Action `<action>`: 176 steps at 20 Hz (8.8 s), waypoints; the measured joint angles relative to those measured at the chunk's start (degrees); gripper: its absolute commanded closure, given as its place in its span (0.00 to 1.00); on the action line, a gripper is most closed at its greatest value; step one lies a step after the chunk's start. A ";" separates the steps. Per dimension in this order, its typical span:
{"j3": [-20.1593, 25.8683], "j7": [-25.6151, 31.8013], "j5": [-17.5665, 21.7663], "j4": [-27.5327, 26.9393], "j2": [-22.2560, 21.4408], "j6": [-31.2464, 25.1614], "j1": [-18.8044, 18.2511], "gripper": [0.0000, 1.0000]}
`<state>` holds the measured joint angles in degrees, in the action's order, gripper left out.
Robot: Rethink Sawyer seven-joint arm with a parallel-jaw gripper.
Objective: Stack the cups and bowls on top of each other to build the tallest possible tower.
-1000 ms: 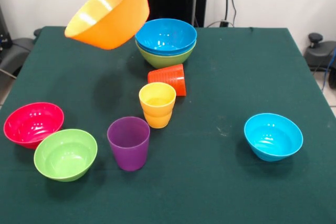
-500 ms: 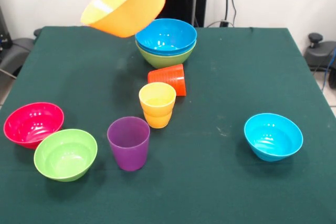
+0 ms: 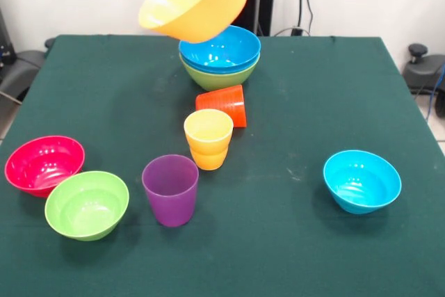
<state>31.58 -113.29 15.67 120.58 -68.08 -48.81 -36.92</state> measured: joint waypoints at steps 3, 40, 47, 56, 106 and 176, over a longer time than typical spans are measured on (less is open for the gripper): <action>-0.59 0.00 0.02 0.34 0.10 0.01 1.25 1.00; -21.57 -1.19 6.61 1.40 9.59 10.31 16.32 1.00; -24.23 -1.19 4.79 1.48 9.79 11.54 20.42 1.00; -26.06 -1.52 2.21 0.45 12.90 12.11 25.47 1.00; -31.52 -1.97 -4.29 -2.79 22.33 22.48 27.16 0.00; -22.71 -1.97 -7.87 -22.98 31.46 16.04 18.56 0.00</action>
<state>8.87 -115.25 7.80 97.60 -36.62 -32.77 -18.36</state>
